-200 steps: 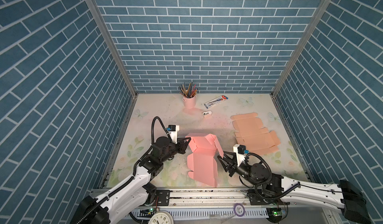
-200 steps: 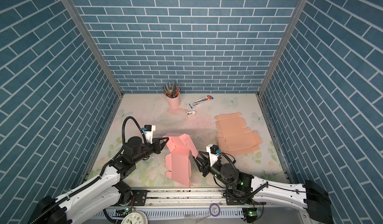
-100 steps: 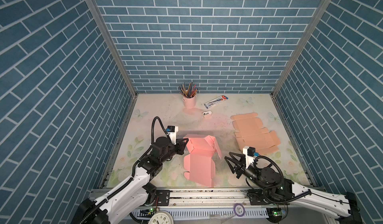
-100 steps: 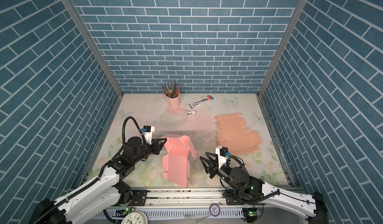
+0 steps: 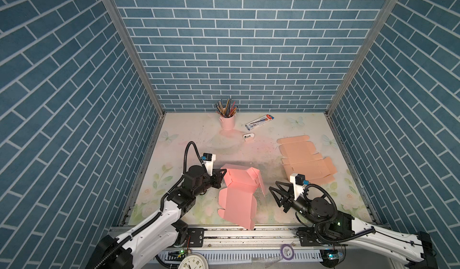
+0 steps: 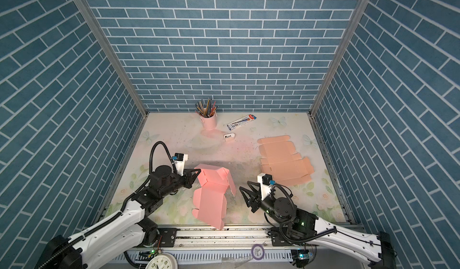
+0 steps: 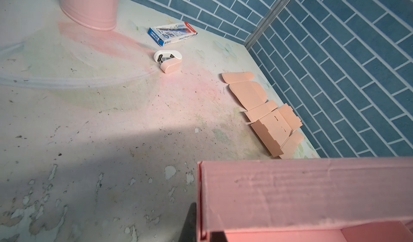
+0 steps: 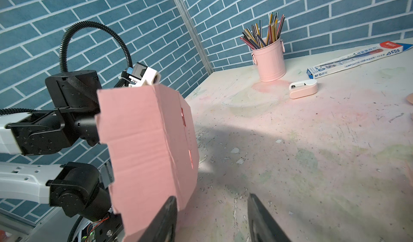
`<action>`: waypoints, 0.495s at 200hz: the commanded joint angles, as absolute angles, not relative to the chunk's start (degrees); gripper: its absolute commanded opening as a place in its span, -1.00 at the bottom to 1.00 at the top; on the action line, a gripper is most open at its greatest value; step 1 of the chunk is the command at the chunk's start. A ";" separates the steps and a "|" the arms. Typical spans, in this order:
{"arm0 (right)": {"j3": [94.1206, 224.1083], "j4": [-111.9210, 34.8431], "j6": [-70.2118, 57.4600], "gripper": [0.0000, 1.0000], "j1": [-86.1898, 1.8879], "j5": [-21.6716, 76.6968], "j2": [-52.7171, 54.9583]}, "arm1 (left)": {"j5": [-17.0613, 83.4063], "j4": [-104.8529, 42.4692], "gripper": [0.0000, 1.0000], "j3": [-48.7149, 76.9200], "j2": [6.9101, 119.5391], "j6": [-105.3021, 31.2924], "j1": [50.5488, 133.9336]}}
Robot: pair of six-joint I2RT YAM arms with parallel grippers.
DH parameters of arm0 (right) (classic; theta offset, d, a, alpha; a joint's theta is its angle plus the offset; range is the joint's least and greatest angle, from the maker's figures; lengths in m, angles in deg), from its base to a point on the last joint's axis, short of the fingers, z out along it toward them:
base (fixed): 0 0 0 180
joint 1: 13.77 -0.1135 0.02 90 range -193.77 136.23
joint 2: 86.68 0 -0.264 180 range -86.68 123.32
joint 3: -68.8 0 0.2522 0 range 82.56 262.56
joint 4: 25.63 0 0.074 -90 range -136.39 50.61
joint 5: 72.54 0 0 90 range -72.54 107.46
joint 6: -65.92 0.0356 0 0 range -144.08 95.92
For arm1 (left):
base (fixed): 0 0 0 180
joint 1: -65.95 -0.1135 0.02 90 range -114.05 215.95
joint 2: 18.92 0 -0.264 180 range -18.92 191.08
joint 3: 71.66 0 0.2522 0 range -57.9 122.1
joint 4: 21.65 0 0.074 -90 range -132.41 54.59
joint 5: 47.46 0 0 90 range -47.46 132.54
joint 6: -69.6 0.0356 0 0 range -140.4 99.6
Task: Fold the paper box
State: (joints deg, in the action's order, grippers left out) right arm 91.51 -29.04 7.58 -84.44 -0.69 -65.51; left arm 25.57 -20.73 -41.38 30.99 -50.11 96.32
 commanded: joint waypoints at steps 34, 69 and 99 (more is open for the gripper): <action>96.85 -27.01 6.70 0.01 -81.67 5.74 -57.27 | 24.97 -16.69 -0.83 -42.99 33.11 -49.75 95.94; 97.04 -25.85 6.68 0.00 -80.43 7.04 -55.18 | 24.68 -15.90 -0.83 -43.31 32.95 -49.93 95.89; 97.60 -23.84 6.69 -0.01 -80.33 8.84 -52.48 | 24.45 -15.99 -0.83 -43.31 32.93 -49.73 95.99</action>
State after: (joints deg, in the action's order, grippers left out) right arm 95.42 -26.79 7.34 -80.55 6.59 -54.12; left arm 25.03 -17.83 -42.67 33.22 -50.11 96.30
